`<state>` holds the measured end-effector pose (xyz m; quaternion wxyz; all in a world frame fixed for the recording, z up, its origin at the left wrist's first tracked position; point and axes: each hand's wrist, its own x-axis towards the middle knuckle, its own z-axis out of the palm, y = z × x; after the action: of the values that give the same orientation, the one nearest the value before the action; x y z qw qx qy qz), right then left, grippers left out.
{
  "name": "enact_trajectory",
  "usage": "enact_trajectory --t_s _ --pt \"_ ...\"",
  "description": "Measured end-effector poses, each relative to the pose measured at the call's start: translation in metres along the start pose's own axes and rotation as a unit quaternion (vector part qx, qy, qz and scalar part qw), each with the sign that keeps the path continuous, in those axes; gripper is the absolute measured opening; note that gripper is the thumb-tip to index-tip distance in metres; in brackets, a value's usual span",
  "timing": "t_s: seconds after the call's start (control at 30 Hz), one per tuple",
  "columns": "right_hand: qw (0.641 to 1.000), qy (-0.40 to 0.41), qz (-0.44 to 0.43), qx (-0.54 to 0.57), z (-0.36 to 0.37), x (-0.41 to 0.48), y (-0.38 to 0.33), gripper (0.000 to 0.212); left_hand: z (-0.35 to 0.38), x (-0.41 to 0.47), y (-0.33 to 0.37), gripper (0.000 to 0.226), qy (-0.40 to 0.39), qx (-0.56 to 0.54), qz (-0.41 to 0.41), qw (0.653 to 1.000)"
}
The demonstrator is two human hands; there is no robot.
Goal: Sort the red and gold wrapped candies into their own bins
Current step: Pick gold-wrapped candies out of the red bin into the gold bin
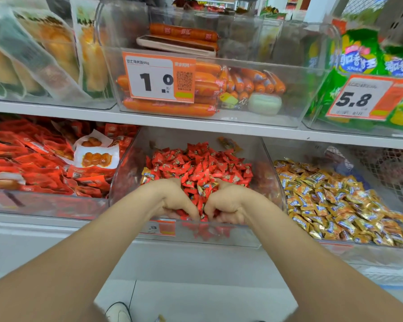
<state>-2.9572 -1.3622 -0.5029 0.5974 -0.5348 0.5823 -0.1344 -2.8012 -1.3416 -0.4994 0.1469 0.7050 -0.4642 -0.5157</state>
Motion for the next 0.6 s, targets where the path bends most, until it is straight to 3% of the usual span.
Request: enact_trajectory --t_s 0.07,0.13,0.23,0.33,0.4,0.47,0.6 --pt "0.996 -0.006 -0.002 0.094 -0.001 0.005 -0.005 0.070 -0.006 0.003 0.000 0.063 0.009 -0.067 0.010 0.998" --pt "0.991 -0.009 -0.026 0.133 -0.003 0.008 -0.013 0.070 -0.015 0.006 0.001 0.089 0.019 -0.126 0.031 0.991" --pt "0.980 0.023 -0.068 0.185 -0.015 0.010 -0.029 0.058 -0.027 0.011 0.006 0.096 0.063 -0.168 0.107 0.978" --pt "0.976 0.060 -0.110 0.181 -0.025 0.012 -0.038 0.046 -0.037 0.018 0.008 0.104 0.186 -0.043 0.202 0.961" --pt "0.983 0.103 -0.122 0.089 -0.029 0.017 -0.037 0.042 -0.039 0.023 0.006 0.111 0.254 0.109 0.255 0.927" --pt "0.975 0.160 -0.136 -0.075 -0.032 0.017 -0.034 0.033 -0.039 0.028 0.003 0.121 0.263 0.210 0.282 0.899" --pt "0.877 0.243 -0.159 -0.382 -0.041 0.004 -0.026 0.045 -0.044 0.024 -0.003 0.114 0.267 0.323 0.236 0.877"
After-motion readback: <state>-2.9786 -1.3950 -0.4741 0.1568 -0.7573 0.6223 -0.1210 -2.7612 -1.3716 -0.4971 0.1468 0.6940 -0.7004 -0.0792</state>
